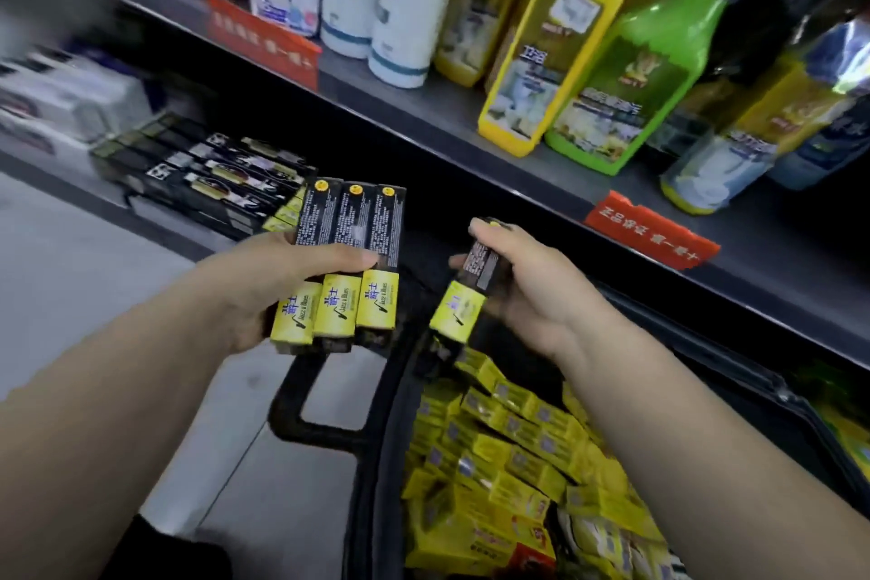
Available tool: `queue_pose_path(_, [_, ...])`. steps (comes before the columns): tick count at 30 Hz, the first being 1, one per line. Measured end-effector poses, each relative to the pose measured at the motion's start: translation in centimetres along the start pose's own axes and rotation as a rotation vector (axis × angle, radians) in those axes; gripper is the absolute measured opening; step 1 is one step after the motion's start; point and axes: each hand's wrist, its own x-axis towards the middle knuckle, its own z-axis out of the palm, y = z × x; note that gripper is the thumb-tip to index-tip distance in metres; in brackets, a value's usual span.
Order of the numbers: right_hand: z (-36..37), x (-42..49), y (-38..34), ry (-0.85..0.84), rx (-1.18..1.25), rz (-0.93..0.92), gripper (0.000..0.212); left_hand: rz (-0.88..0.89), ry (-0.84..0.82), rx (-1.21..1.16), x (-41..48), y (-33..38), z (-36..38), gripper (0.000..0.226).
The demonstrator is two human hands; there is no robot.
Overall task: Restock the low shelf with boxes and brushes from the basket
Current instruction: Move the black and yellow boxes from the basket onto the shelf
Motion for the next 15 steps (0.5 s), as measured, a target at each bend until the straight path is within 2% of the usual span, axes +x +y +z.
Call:
queue_pose_path(6, [4.3, 5.4, -1.4, -0.049, -0.018, 0.044, 0.009, 0.094, 0.264, -0.03, 2.1, -0.1, -4.9, 0.056])
queue_pose_path(11, [5.6, 10.6, -0.8, 0.098, 0.006, 0.098, 0.018, 0.116, 0.455, -0.03, 4.6, -0.6, -8.1, 0.042])
queue_pose_path(15, [5.7, 15.4, 0.2, 0.208, -0.033, 0.152, 0.011, 0.123, 0.513, -0.054, 6.5, -1.1, -9.3, 0.048])
